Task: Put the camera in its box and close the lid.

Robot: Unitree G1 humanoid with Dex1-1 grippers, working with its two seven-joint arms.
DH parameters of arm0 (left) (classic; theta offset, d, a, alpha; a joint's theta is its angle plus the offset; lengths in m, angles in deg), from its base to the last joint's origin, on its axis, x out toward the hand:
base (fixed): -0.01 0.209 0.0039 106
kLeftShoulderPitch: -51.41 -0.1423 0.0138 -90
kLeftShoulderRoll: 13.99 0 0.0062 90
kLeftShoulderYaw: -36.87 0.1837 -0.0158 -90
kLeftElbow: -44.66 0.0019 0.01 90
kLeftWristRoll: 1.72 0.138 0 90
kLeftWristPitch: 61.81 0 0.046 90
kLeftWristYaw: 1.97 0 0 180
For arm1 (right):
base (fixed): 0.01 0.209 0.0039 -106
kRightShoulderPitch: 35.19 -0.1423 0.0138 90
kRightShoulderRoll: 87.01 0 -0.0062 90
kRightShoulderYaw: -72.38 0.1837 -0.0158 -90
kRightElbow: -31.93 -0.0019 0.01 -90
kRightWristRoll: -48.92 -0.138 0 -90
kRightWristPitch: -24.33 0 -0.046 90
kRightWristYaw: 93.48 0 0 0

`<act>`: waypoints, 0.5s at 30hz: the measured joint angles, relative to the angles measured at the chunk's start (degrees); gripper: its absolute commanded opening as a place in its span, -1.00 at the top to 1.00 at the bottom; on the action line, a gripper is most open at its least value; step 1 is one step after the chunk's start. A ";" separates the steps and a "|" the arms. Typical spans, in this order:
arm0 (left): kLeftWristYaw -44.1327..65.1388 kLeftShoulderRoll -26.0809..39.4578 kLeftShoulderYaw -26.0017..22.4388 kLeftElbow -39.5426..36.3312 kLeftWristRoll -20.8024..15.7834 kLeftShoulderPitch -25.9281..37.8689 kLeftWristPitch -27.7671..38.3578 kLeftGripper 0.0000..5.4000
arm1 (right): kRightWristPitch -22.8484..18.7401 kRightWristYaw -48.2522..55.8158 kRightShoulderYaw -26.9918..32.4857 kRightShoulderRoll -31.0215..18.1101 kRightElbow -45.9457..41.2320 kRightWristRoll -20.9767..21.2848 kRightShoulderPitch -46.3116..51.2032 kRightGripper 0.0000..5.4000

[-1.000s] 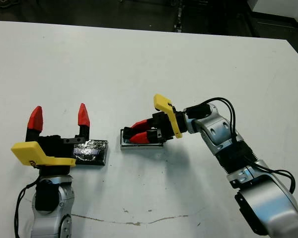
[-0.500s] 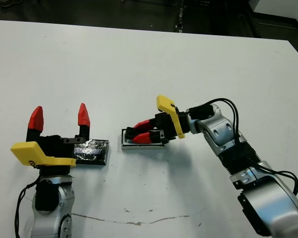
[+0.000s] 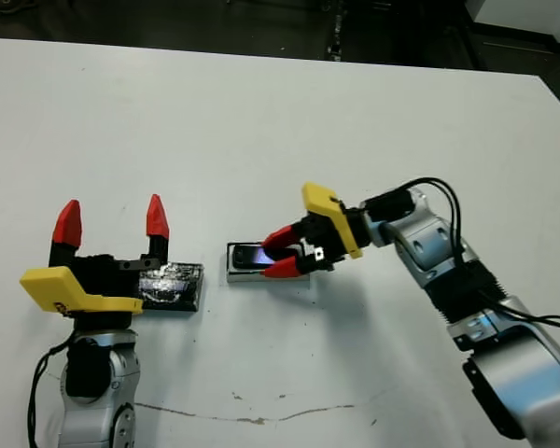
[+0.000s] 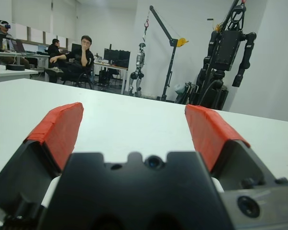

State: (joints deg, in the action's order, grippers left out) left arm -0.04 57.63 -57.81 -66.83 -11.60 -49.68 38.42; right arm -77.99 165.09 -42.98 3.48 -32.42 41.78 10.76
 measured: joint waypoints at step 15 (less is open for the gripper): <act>0.04 0.03 0.17 -0.02 -0.20 -0.07 -0.15 -1.00 | 7.92 1.83 3.42 -4.32 -2.15 0.82 -0.22 -0.99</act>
State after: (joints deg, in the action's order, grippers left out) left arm 0.01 57.66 -57.64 -66.85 -11.80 -49.76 38.27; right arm -70.07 166.91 -39.56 -0.85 -34.57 42.60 10.54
